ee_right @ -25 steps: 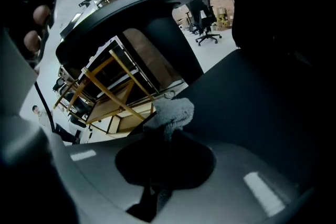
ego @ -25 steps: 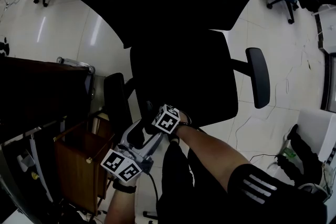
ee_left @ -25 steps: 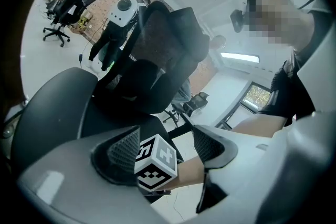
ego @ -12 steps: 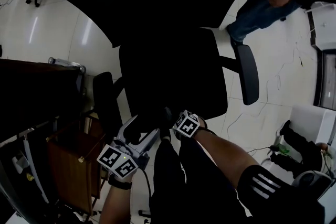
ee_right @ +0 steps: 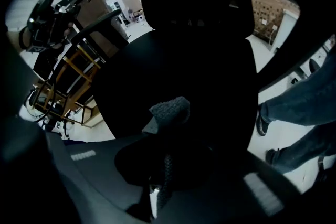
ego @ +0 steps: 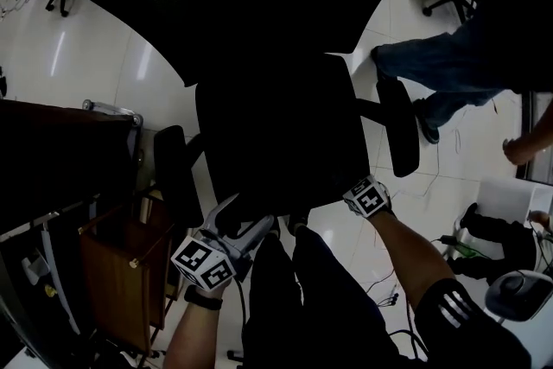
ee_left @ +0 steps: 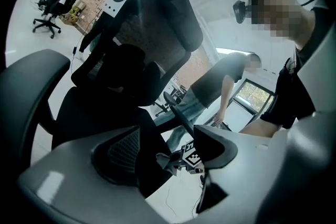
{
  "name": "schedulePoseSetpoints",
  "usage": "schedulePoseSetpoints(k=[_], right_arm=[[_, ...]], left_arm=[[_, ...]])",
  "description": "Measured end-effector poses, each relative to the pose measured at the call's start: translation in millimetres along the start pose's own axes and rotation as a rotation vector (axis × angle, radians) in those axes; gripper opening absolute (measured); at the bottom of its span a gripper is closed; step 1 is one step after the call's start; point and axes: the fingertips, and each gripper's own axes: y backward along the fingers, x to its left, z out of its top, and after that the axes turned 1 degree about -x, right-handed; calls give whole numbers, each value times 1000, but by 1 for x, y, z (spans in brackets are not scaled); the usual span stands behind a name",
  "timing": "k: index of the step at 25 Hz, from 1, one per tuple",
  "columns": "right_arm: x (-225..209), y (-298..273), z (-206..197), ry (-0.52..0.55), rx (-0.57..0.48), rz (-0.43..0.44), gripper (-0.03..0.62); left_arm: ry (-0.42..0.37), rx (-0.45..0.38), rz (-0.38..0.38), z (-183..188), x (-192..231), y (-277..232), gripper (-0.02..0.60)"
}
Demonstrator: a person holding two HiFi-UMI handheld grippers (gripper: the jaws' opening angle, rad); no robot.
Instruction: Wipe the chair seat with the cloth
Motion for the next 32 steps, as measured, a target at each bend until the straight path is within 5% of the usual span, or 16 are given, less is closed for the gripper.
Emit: schedulePoseSetpoints(k=[7, 13, 22, 32], right_arm=[[-31, 17, -9, -121, -20, -105, 29], [-12, 72, 50, -180, -229, -31, 29], [70, 228, 153, -29, -576, 92, 29], [204, 382, 168, 117, -854, 132, 29]], left_arm=[[-8, 4, 0, 0, -5, 2, 341], [-28, -31, 16, 26, -25, 13, 341], [-80, -93, 20, 73, -119, 50, 341], [-191, -164, -78, 84, -215, 132, 341]])
